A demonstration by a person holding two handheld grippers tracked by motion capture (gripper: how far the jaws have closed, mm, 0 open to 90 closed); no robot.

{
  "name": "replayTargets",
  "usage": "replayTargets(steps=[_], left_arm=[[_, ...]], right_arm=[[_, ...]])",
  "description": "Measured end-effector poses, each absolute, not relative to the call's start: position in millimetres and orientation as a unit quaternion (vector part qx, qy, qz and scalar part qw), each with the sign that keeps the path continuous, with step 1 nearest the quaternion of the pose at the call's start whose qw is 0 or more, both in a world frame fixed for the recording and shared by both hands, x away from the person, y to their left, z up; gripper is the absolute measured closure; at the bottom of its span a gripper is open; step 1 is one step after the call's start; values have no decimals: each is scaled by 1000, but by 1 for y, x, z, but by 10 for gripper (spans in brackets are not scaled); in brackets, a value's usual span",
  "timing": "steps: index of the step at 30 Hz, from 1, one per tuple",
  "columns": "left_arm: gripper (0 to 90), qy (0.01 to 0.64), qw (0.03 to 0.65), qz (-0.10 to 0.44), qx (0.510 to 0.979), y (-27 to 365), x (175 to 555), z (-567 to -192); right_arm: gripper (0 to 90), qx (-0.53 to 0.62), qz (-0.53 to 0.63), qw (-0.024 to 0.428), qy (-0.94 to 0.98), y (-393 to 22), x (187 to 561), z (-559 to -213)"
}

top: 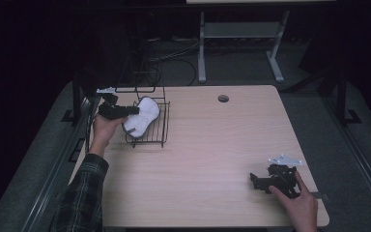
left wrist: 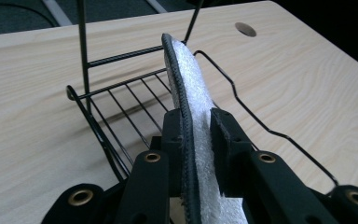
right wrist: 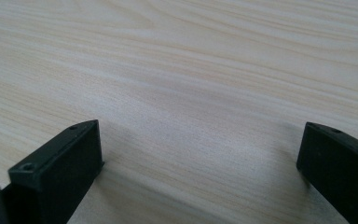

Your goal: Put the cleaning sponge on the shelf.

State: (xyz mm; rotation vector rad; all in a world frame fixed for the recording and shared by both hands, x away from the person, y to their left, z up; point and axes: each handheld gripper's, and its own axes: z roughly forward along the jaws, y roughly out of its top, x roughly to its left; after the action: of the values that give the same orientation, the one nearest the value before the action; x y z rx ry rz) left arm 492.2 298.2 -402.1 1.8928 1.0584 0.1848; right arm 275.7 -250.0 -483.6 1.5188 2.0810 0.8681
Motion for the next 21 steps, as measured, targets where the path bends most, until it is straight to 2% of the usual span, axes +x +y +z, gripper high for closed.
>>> replayTargets(steps=[11,15,16,21], left_arm=[[700,444,448,93,770,295,495,-407],[653,447,433,106,776,294,495,-410],[618,447,432,104,777,294,495,-410],[595,441,430,101,781,291,494,-411]], right_arm=[[0,547,312,210,748,-250,276,-484],[0,546,312,210,748,-250,276,-484],[0,547,312,210,748,-250,276,-484],[0,547,312,210,748,-250,276,-484]])
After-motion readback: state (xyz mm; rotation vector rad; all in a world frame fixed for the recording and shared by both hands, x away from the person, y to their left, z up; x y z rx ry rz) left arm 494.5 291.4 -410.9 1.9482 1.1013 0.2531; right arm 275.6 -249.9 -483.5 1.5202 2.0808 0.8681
